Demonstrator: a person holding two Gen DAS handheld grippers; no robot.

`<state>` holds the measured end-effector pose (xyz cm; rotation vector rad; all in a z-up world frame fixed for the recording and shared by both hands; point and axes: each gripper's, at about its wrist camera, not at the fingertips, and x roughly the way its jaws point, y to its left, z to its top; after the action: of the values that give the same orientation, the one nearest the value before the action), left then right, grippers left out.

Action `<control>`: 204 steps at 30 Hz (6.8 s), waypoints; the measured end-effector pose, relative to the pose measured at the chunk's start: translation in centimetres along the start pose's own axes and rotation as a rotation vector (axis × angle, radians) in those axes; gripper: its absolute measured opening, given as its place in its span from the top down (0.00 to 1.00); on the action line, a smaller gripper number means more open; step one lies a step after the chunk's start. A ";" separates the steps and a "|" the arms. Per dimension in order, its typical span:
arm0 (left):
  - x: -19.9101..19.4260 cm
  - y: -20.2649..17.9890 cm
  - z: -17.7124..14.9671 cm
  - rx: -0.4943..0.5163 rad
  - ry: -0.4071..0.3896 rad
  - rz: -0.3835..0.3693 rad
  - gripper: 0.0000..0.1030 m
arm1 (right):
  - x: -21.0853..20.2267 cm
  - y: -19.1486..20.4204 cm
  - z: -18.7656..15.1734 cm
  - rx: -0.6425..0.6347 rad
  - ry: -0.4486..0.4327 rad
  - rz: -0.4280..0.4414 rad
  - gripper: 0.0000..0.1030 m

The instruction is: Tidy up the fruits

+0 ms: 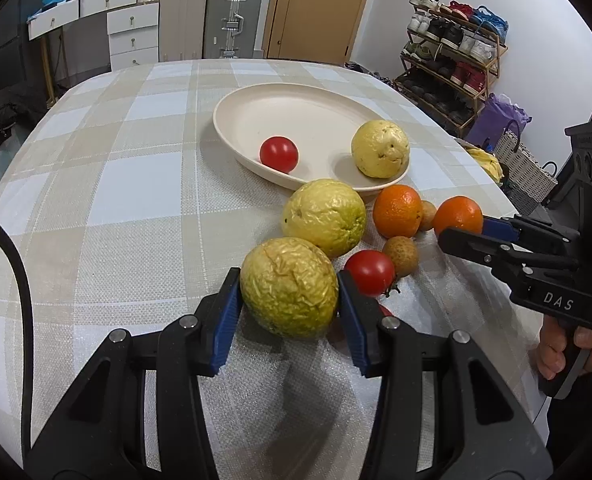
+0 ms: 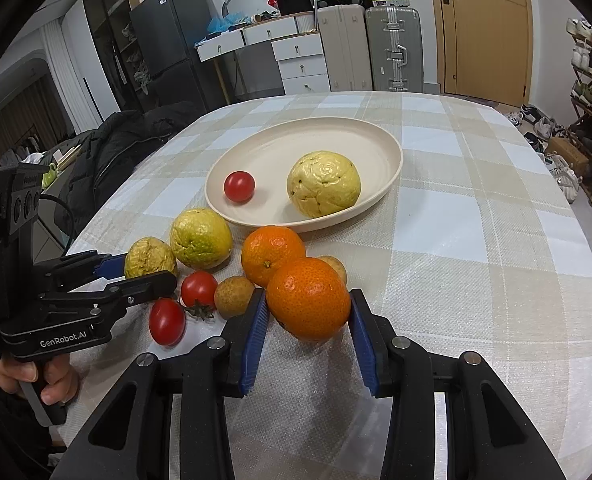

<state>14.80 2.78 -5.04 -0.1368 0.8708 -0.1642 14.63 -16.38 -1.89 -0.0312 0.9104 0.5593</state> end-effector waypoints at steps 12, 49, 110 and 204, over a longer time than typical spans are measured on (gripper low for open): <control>-0.8 -0.1 0.0 0.016 -0.031 -0.002 0.58 | -0.8 -0.3 0.3 0.007 -0.041 0.010 0.60; -5.2 1.1 1.4 -0.016 -0.161 0.023 0.58 | -4.0 -0.1 1.5 -0.001 -0.181 0.025 0.60; 0.4 1.3 10.0 0.000 -0.199 0.029 0.58 | 0.1 -2.1 7.7 0.020 -0.190 0.046 0.60; -4.7 0.2 1.9 0.032 -0.190 0.112 0.01 | -2.2 -1.6 2.5 0.008 -0.146 -0.034 0.00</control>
<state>13.29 4.03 -0.36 -0.0720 0.6840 -0.0592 16.17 -18.08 0.96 0.0008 0.7690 0.5193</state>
